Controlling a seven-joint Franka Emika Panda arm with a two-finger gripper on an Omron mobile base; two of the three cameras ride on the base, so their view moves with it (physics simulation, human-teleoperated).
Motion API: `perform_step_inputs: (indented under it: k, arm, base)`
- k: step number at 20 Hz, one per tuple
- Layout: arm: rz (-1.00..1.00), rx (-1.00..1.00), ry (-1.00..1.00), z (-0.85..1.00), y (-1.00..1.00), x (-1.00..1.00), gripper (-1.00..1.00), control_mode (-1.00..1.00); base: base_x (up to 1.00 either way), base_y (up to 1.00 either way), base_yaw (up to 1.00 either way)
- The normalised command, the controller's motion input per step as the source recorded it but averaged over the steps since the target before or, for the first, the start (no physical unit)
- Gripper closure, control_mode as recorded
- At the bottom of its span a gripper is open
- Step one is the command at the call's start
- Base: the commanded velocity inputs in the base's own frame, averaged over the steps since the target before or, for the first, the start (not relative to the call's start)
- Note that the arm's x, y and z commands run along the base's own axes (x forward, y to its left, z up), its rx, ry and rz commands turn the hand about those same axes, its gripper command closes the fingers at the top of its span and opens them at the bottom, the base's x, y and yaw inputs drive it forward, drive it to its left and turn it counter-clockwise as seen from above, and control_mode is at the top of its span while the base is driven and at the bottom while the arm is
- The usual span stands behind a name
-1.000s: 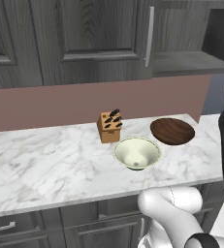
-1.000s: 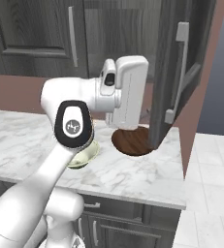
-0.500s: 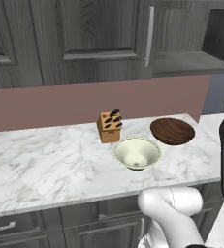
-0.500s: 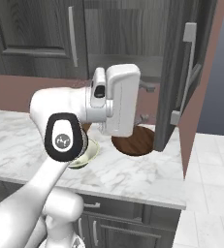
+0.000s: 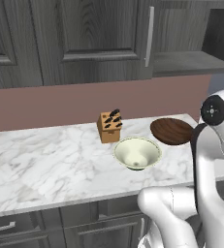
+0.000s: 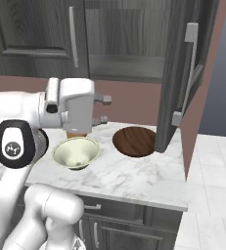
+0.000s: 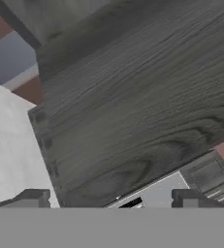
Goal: Open the cabinet. Pick the bowls from the counter and place them in the cabinet. Then close the cabinet.
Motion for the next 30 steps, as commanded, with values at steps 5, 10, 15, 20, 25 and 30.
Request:
perform_step_inputs:
  k: [5, 10, 15, 20, 25, 30]
  arm:
    - [0.11, 0.37, -0.38, 0.08, 0.81, 0.00, -1.00, -1.00]
    - [0.34, 0.32, -0.38, 0.01, 0.53, -0.20, -1.00, -1.00]
    - [0.52, 0.16, -0.39, 0.00, 0.47, -0.05, -1.00, -1.00]
    - [0.56, 0.02, -0.43, 0.00, 0.53, 0.00, -1.00, -1.00]
    - [0.40, 0.00, -0.53, 0.00, 0.61, 0.00, -1.00, -1.00]
    - [0.19, 0.00, -0.35, 0.05, 0.30, 0.16, -1.00, -1.00]
  base:
    - [0.00, 0.00, 0.00]
    - [0.00, 0.00, 0.00]
    - [0.00, 0.00, 0.00]
    - [0.00, 0.00, 0.00]
    - [0.00, 0.00, 0.00]
    - [0.00, 0.00, 0.00]
